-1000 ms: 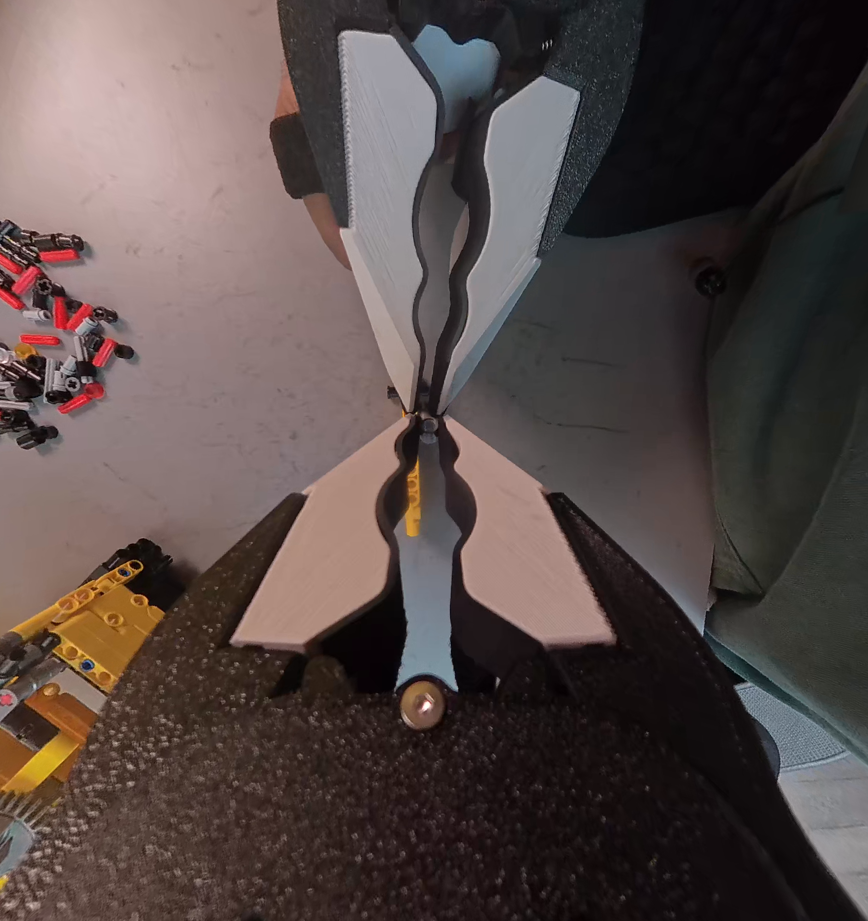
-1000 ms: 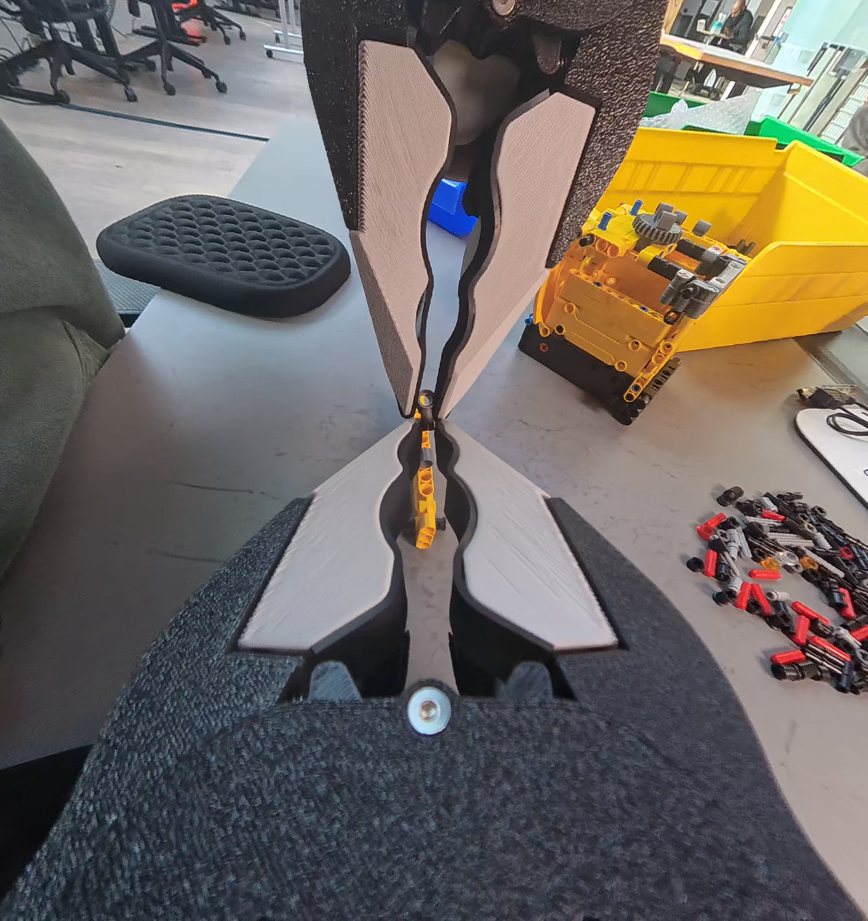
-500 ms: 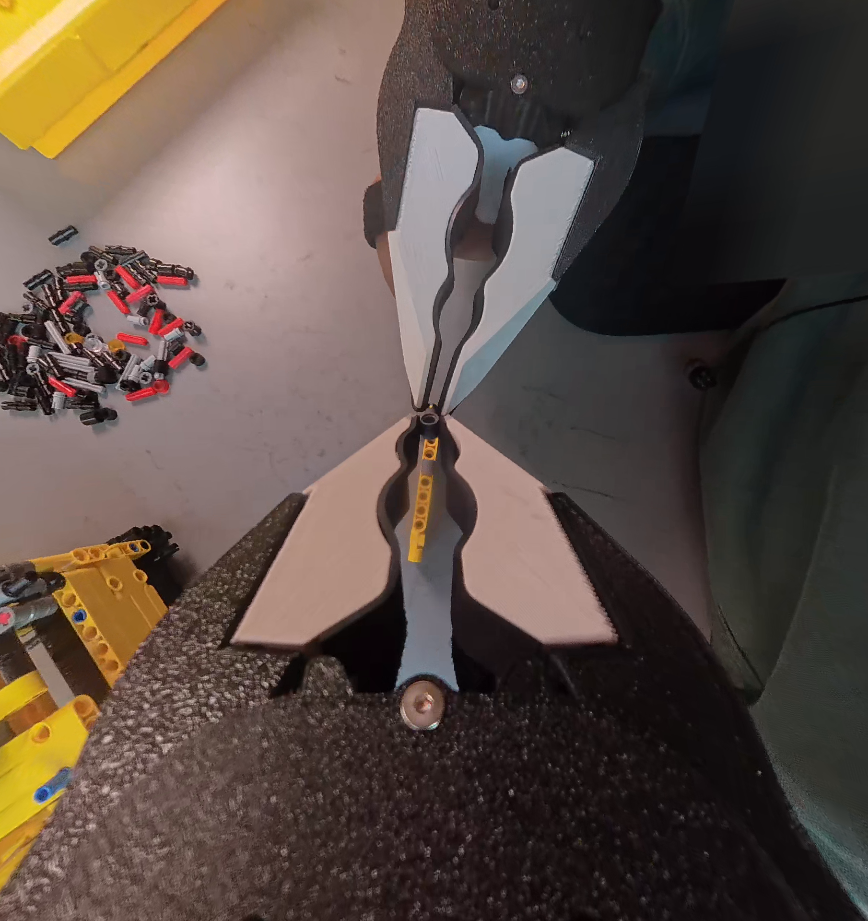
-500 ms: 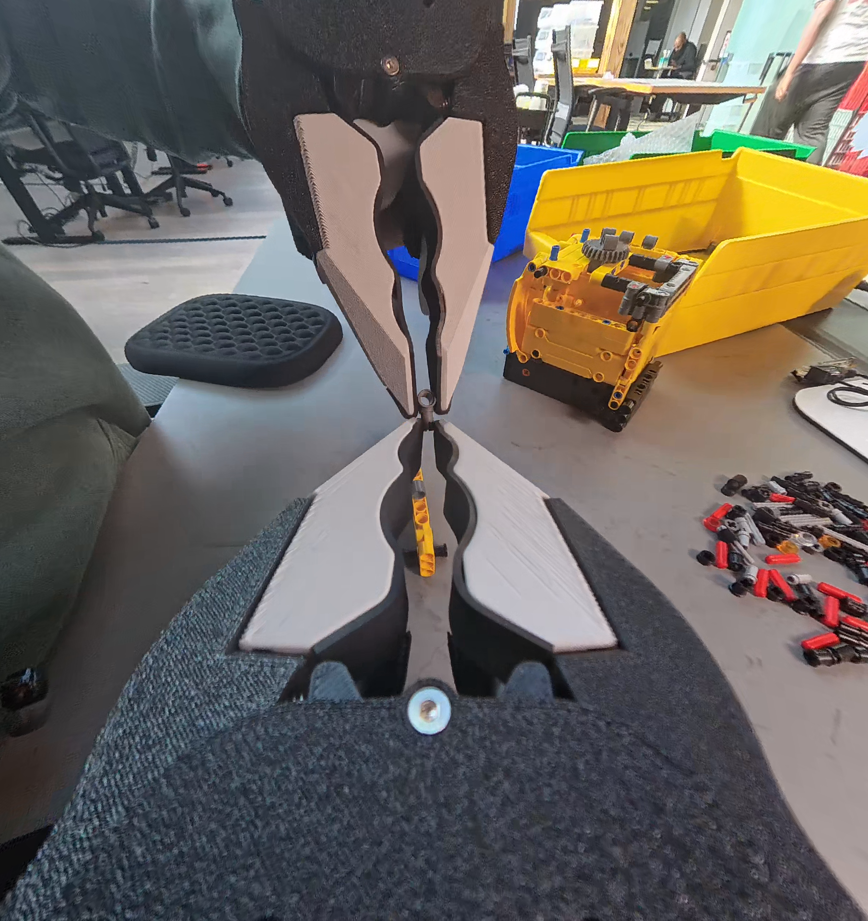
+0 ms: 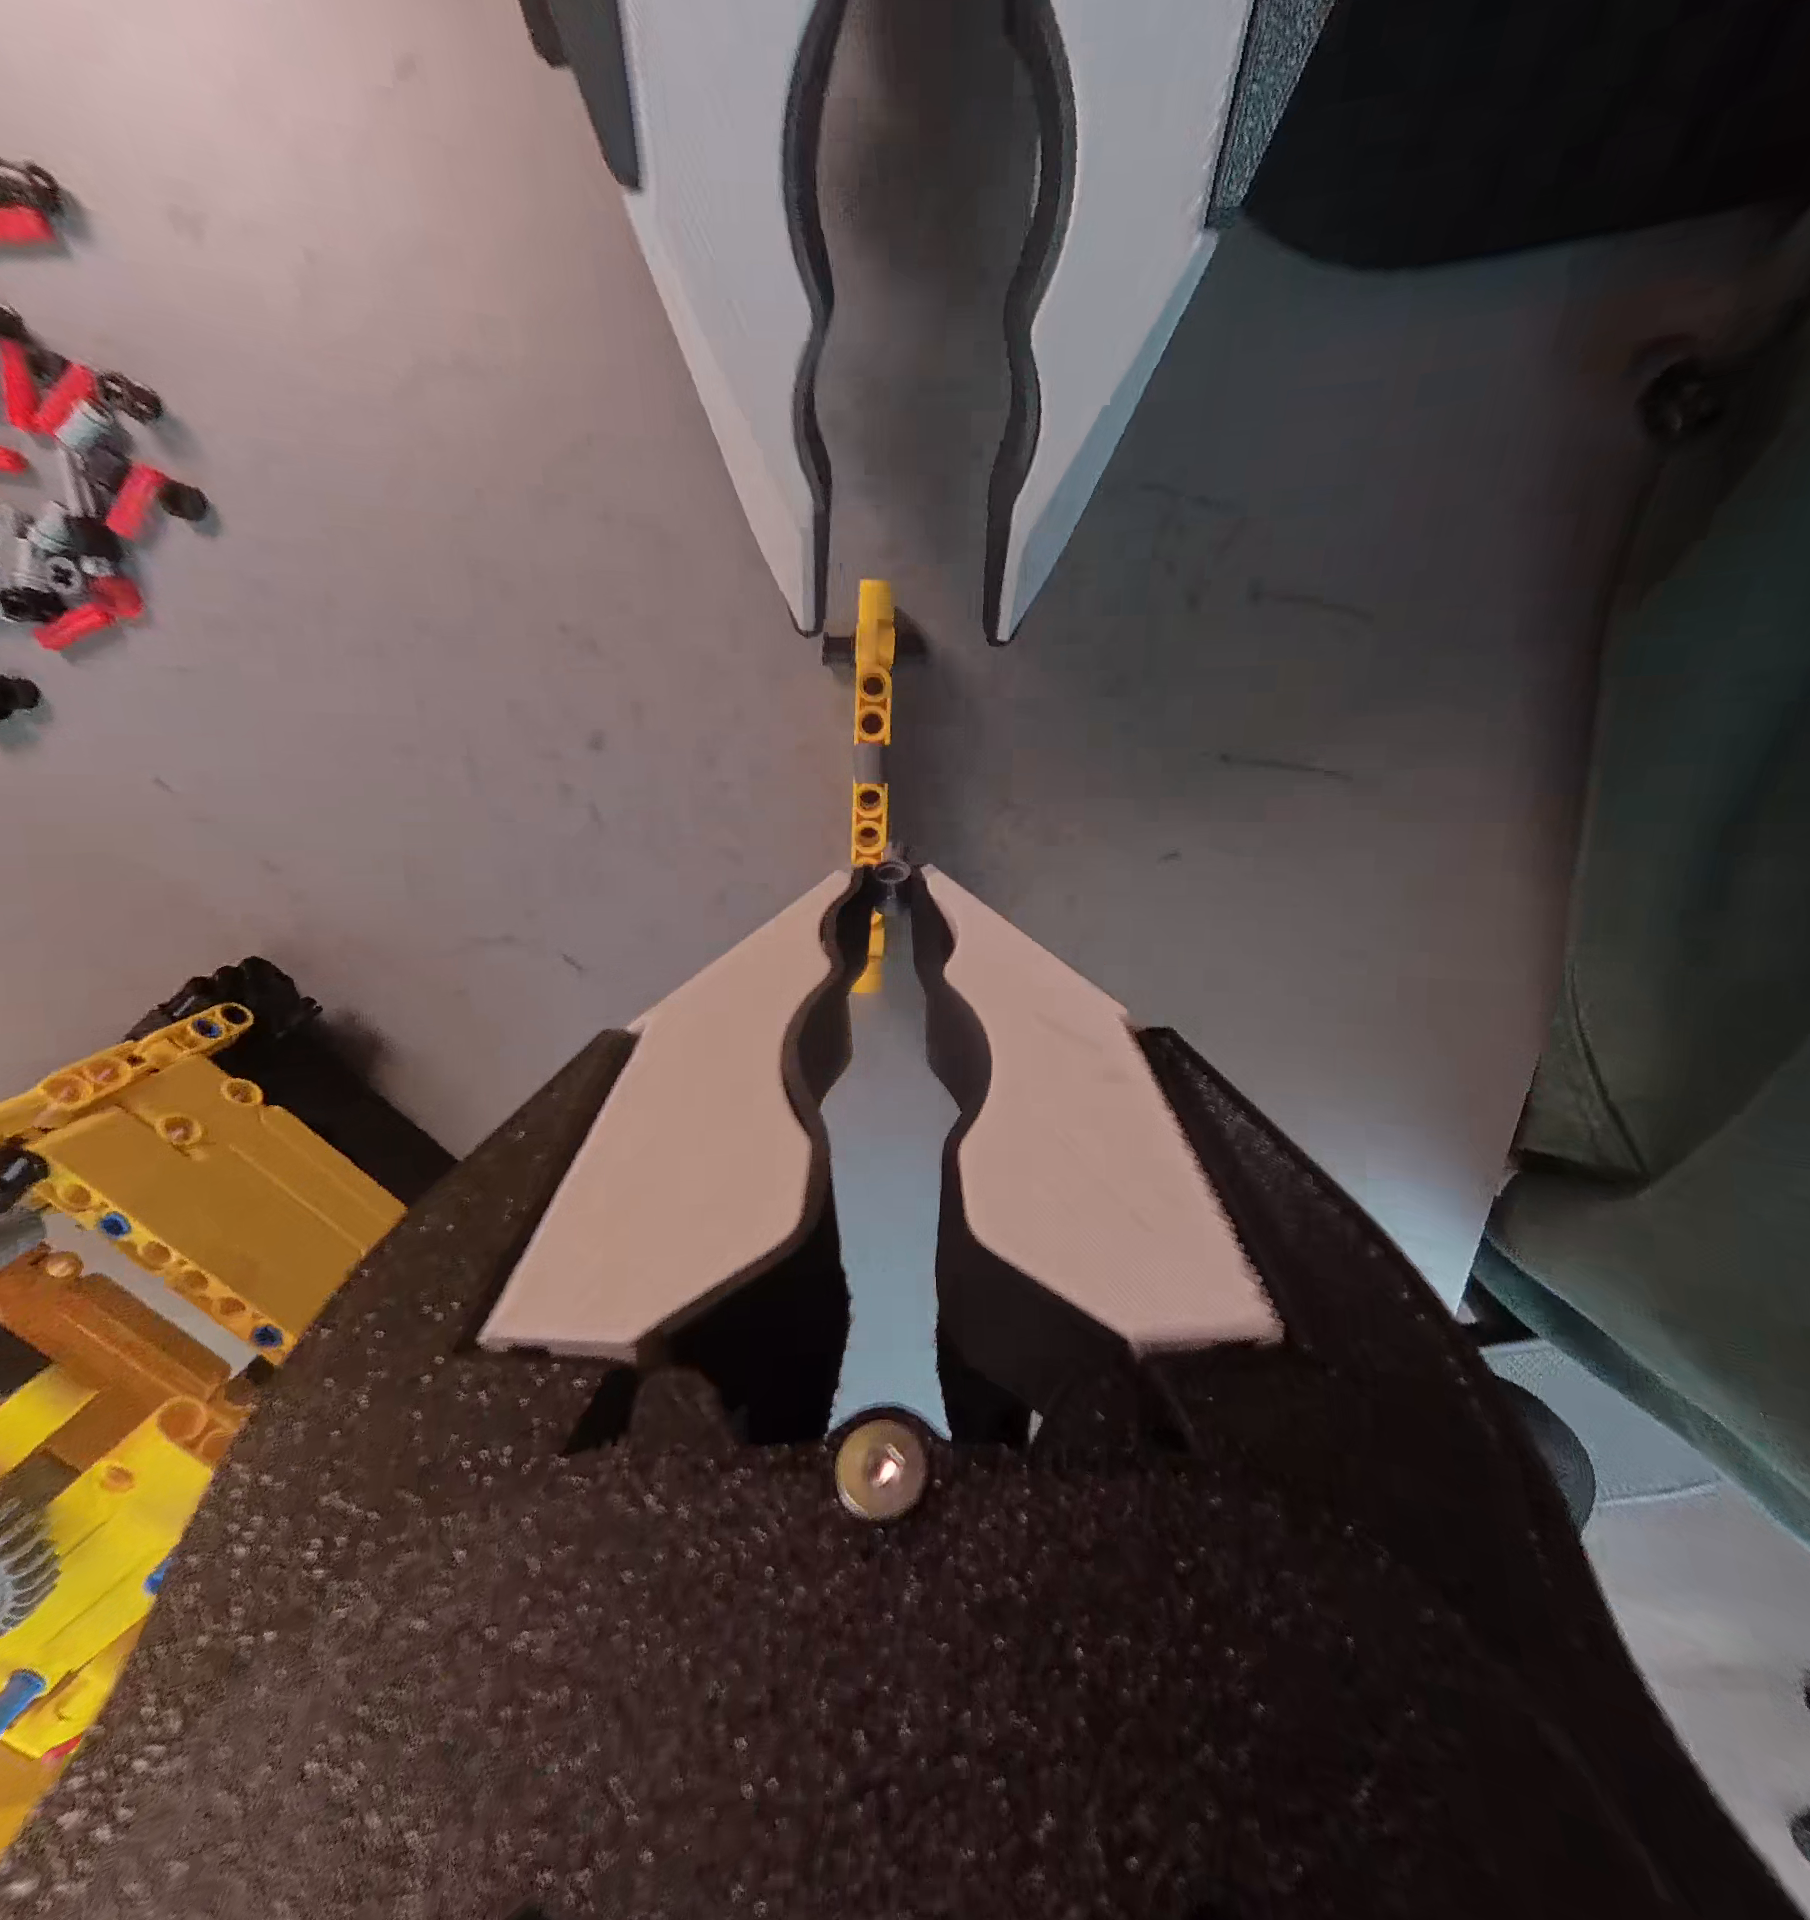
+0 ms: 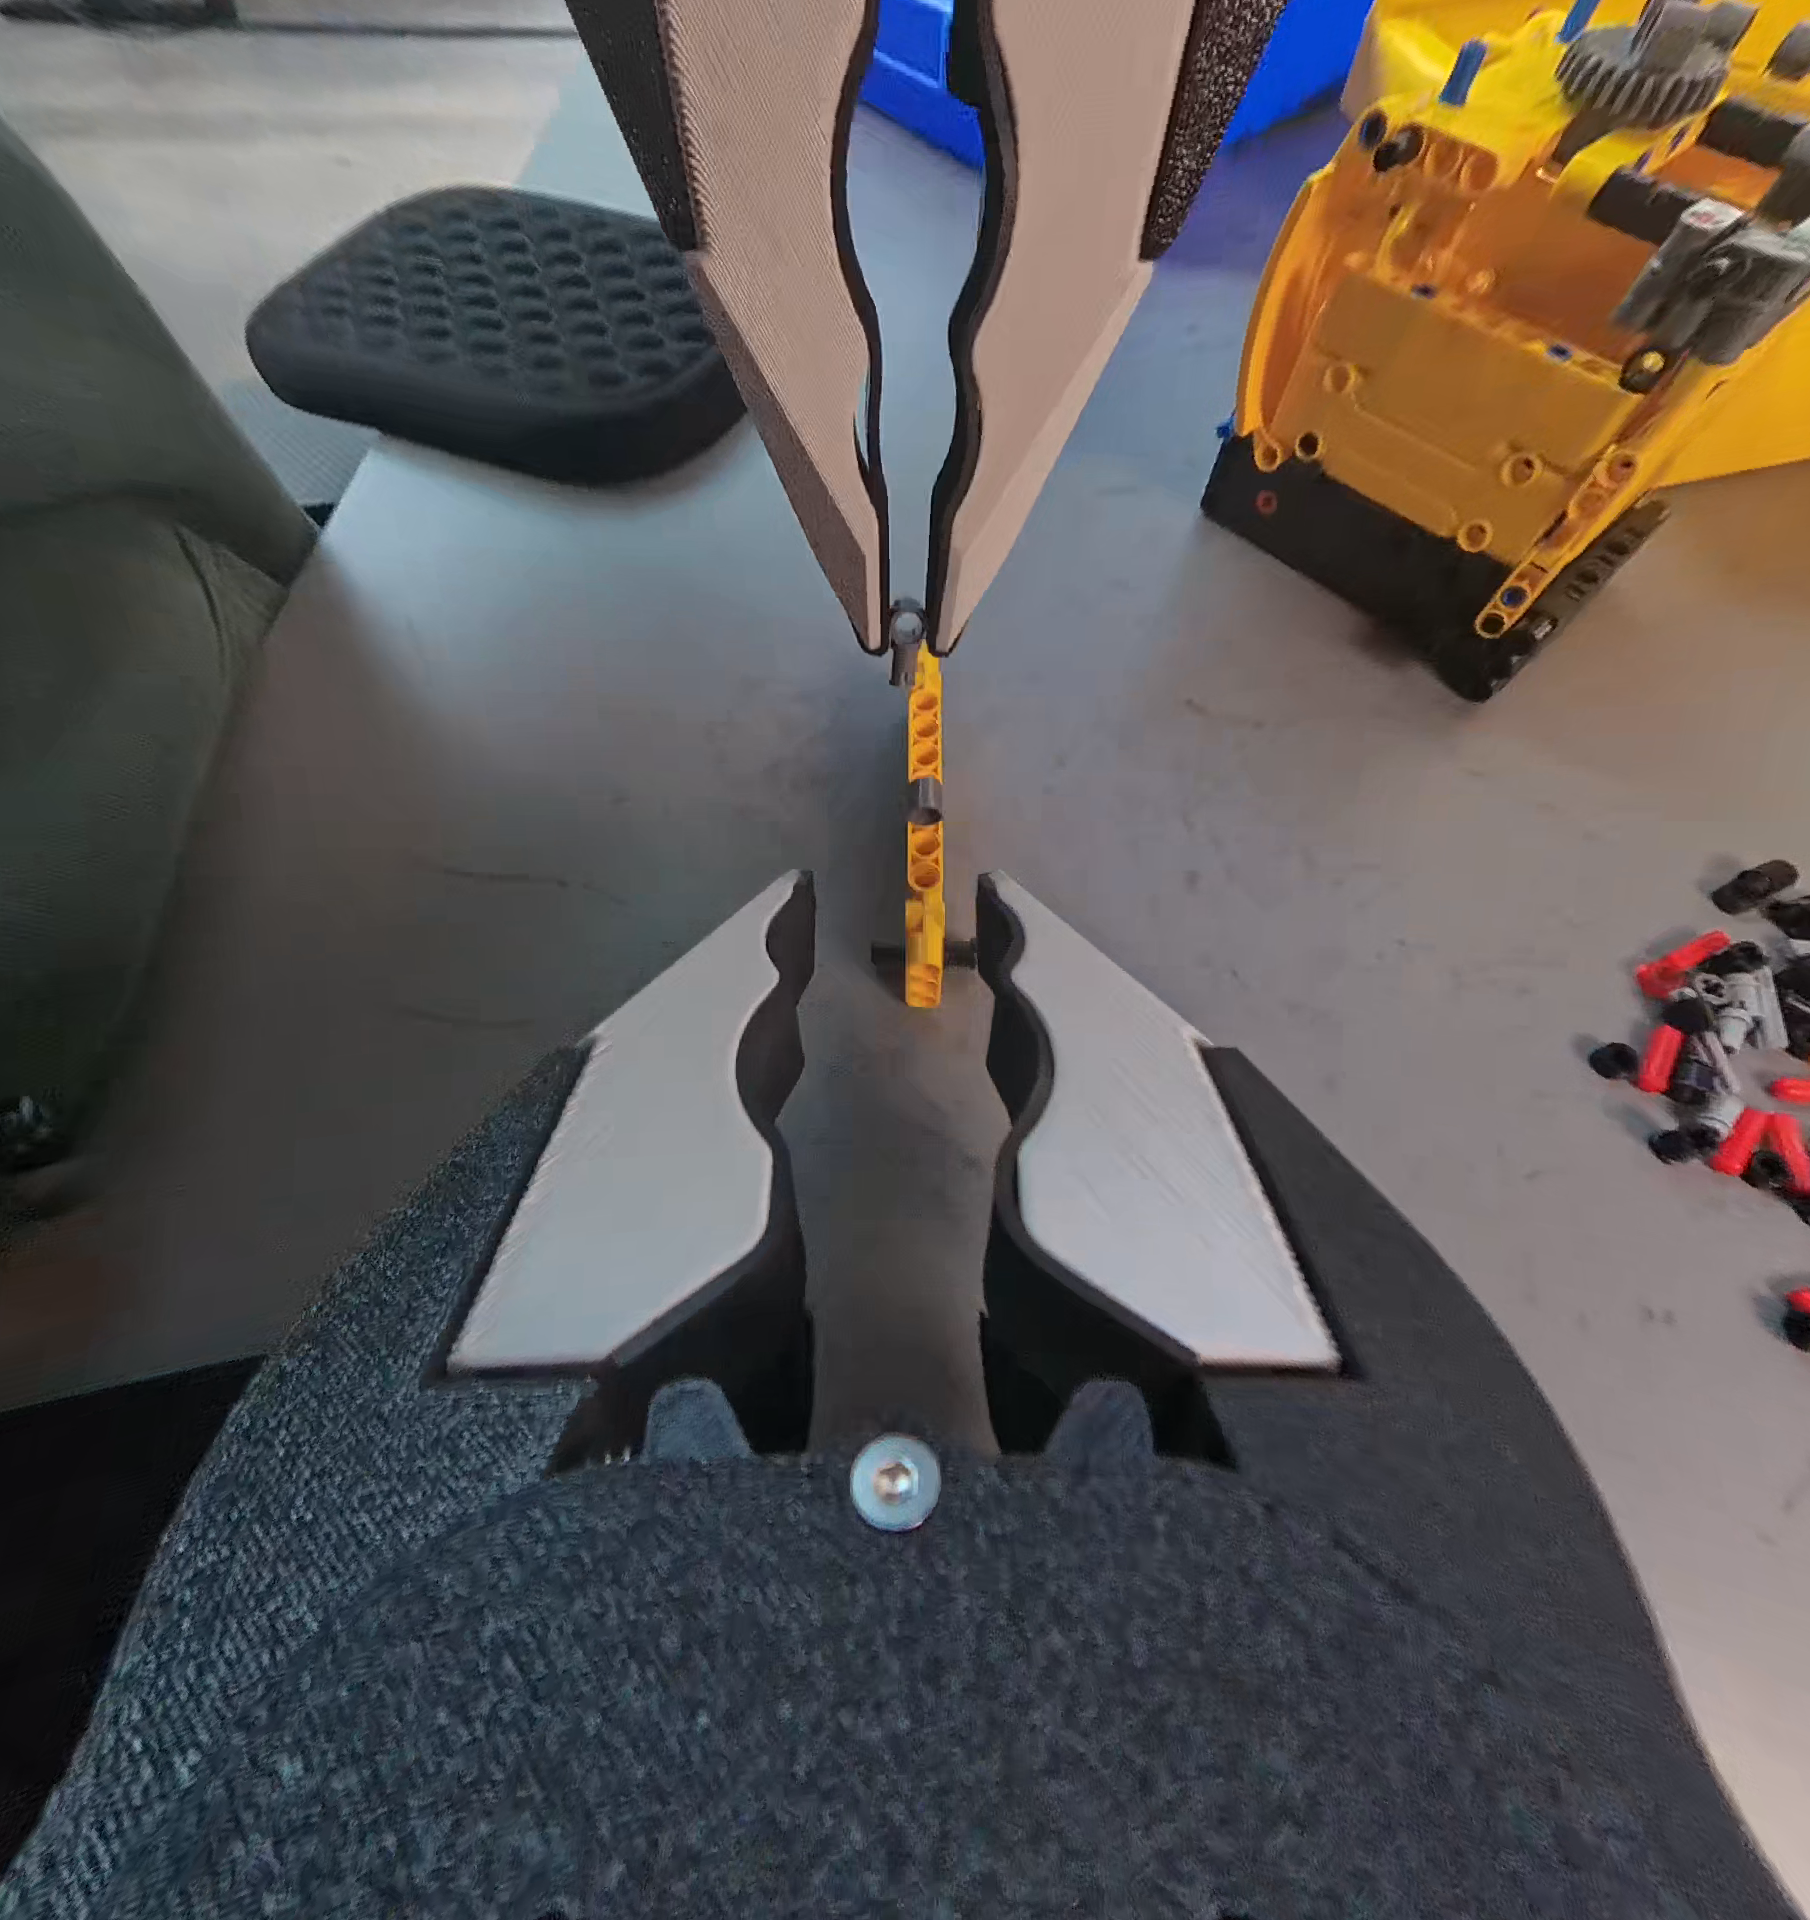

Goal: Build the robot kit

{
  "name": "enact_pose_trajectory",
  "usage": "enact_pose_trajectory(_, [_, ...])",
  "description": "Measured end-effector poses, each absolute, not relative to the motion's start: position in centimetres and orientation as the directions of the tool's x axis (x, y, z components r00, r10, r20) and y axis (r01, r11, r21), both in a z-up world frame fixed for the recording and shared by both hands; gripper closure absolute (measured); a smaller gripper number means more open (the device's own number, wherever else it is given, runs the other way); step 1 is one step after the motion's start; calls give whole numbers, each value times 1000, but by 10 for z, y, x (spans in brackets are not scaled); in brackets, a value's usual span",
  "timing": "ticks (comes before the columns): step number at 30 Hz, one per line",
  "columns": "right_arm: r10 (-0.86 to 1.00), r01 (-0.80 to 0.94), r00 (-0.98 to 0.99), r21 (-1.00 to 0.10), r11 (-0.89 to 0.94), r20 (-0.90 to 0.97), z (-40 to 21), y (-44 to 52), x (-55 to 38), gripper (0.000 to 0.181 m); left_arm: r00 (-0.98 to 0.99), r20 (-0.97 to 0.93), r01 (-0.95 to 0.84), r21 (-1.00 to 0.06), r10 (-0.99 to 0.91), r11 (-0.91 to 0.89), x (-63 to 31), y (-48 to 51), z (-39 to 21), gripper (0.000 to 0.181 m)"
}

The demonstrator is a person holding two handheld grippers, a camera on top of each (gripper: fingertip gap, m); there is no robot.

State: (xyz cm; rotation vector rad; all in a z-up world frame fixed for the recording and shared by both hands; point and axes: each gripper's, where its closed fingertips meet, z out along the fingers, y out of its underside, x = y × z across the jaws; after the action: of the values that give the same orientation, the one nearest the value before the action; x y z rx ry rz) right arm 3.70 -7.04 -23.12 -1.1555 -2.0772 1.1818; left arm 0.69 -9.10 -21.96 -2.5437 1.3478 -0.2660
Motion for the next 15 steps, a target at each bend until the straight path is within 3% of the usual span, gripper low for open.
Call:
enact_pose_trajectory(4, [856, 501, -512, -788, 358, 63, -255, -68, 36, 154, 552, 42, -810, -210, -833, -548, 2, -90, -234, 175])
enact_pose_trajectory(8, [866, 507, -490, -775, 378, 101, -258, -67, 33, 174, 529, 37, -834, -159, -848, -528, 1, -88, -240, 175])
enact_pose_trajectory(15, [878, 523, -472, -775, 355, 83, -259, -66, 33, 174, 497, 18, -861, -108, -867, -496, 2, -88, -242, 175])
